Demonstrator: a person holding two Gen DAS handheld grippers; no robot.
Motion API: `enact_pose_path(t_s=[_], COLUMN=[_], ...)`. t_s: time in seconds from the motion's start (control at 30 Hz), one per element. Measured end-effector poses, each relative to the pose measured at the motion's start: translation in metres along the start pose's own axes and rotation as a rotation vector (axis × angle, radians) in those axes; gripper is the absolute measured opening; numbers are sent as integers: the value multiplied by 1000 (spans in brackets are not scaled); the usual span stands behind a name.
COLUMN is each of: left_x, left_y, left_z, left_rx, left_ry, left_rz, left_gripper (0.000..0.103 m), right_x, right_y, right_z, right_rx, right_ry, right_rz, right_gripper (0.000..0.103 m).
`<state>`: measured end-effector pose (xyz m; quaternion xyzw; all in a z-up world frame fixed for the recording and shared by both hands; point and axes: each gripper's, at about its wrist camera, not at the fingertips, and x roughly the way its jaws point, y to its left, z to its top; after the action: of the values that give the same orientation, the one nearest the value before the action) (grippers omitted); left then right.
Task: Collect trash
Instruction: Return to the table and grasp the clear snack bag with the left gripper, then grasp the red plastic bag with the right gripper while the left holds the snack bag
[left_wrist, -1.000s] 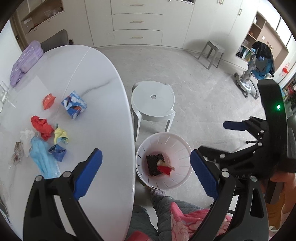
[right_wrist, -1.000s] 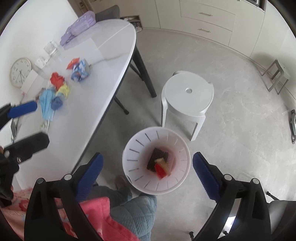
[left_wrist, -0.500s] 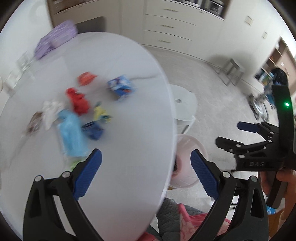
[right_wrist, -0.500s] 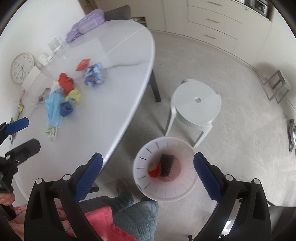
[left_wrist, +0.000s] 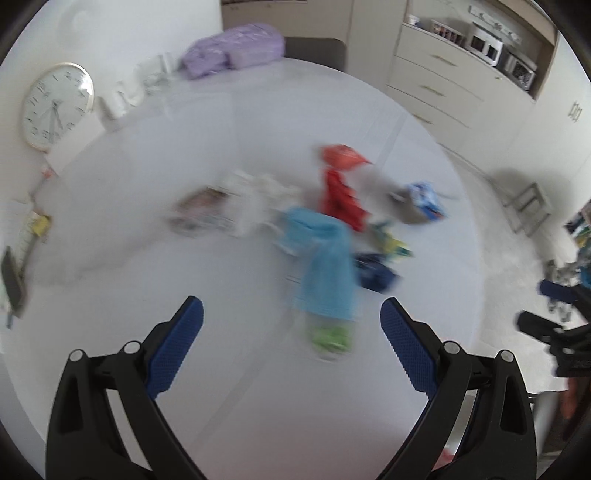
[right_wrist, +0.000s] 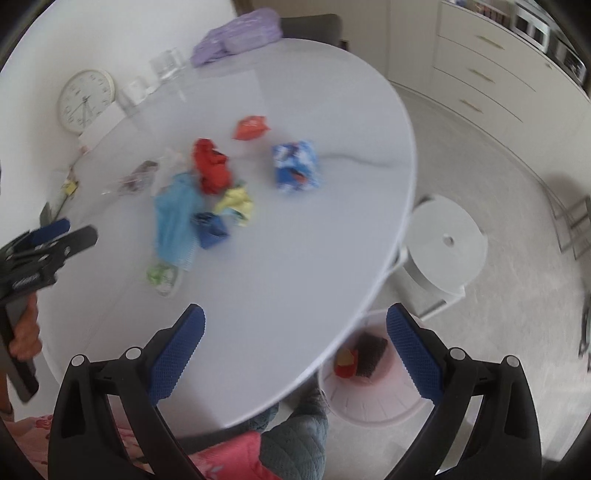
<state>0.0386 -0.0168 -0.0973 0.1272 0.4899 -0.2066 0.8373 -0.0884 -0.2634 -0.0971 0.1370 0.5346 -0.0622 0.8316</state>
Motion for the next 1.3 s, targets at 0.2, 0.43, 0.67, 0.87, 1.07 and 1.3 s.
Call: enact_pose_path(t_s=[0.2, 0.43, 0.67, 0.87, 1.07, 1.3], left_x=[16, 48, 90, 131, 149, 139], left_y=[41, 63, 62, 62, 77, 108], left_z=[15, 28, 34, 40, 54, 74], left_rx=[123, 441, 793, 927, 869, 645], left_ry=[-38, -92, -108, -53, 5, 8], left_rz=[69, 119, 80, 31, -29, -89], left_gripper=[92, 92, 92, 79, 45, 37], right_x=[7, 22, 42, 53, 59, 73], right_y=[40, 78, 94, 96, 101, 109], right_z=[29, 69, 93, 91, 93, 115], right_rx=[-75, -100, -28, 25, 39, 46], right_ry=[15, 27, 42, 80, 65, 53], right_rz=[33, 45, 19, -6, 33, 61], right_gripper=[98, 98, 98, 98, 98, 93])
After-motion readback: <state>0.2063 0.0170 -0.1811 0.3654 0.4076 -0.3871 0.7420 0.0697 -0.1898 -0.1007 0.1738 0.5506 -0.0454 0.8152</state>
